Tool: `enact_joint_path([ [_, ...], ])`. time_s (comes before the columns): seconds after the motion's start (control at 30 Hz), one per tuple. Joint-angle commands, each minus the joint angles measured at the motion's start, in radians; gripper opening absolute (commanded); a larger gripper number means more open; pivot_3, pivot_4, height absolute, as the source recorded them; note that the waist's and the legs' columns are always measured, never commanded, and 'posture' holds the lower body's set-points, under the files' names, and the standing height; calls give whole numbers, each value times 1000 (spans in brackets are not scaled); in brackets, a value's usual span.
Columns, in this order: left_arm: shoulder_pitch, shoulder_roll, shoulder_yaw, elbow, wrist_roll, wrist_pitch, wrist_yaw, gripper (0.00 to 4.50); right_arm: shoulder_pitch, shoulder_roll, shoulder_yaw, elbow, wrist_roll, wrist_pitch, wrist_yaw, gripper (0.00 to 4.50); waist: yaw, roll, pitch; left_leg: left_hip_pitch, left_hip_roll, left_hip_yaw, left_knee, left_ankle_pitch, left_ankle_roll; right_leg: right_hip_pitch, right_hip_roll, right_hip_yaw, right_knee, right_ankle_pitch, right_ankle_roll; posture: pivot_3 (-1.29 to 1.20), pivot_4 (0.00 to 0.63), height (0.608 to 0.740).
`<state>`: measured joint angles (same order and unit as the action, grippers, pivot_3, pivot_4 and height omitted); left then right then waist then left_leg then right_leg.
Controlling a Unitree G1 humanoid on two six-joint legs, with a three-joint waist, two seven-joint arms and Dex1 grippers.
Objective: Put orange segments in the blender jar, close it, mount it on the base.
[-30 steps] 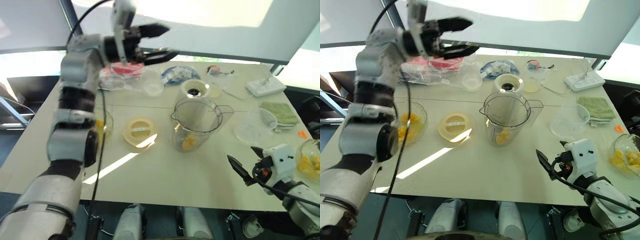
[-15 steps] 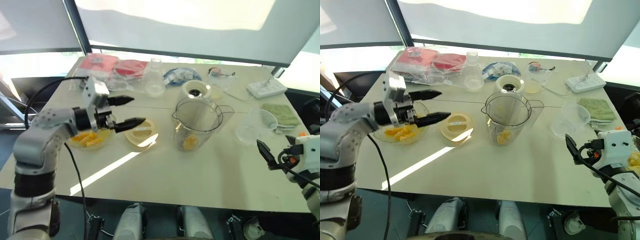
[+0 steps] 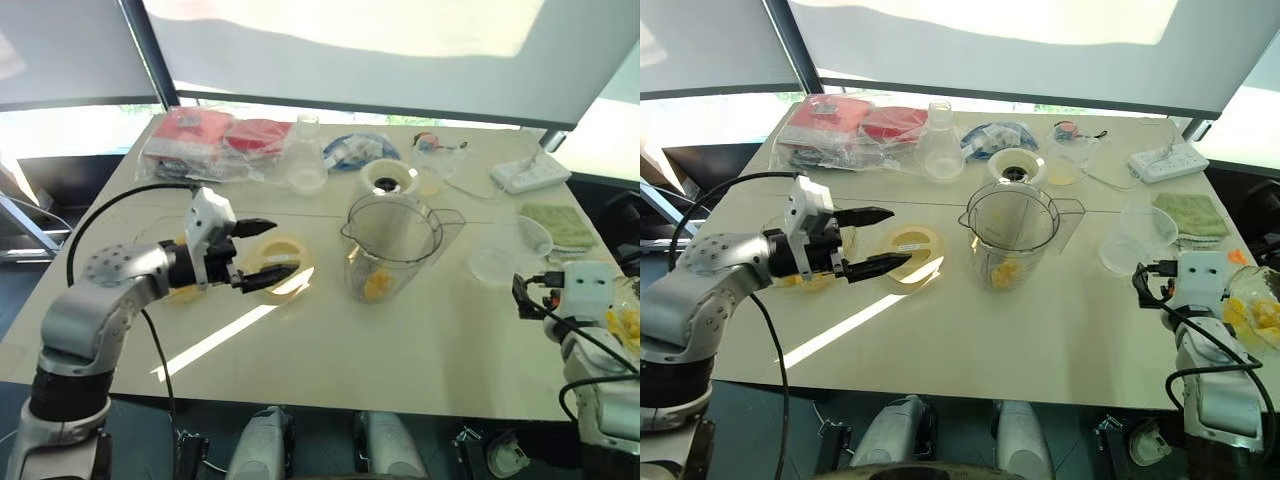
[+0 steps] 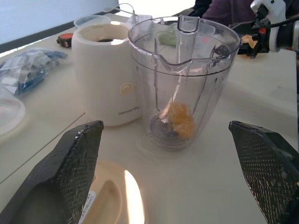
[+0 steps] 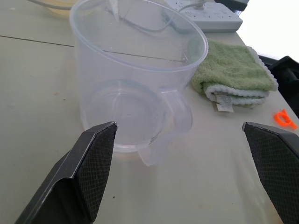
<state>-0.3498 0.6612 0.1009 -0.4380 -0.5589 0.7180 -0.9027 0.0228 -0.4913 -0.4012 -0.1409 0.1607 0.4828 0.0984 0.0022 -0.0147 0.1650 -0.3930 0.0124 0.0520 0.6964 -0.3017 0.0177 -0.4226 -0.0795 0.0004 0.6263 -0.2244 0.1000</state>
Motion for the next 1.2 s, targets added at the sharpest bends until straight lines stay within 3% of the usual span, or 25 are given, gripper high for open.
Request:
enact_joint_path([
  [0.03, -1, 14, 23, -52, -28, 0, 24, 4491, -36, -14, -7, 61, -43, -55, -23, 4500, 0, 0, 0, 0, 0, 0, 0, 0, 0, 0, 0, 0, 0, 0, 0, 0, 150, 740],
  [0.87, 2, 35, 22, -128, -111, 60, 133, 4491, -288, 5, 45, 510, -125, -270, -102, 4500, -23, 1, 1, 1, 0, 0, -1, 0, 0, 0, 0, 1, 0, 0, 0, 0, 150, 740],
  [0.97, 12, 46, 26, -128, -116, 57, 133, 4500, -316, 2, 50, 584, -132, -315, -118, 3674, -22, 1, 1, 1, 0, 0, -1, 0, 0, 0, 0, 1, 0, 0, 0, 0, 150, 740],
  [1.2, 25, 68, 35, -120, -120, 43, 128, 4500, -352, 3, 67, 673, -131, -380, -139, 64, -19, 2, 1, 0, 0, 0, -4, 0, 0, 0, 0, 1, -4, 0, 0, 0, 150, 740],
])
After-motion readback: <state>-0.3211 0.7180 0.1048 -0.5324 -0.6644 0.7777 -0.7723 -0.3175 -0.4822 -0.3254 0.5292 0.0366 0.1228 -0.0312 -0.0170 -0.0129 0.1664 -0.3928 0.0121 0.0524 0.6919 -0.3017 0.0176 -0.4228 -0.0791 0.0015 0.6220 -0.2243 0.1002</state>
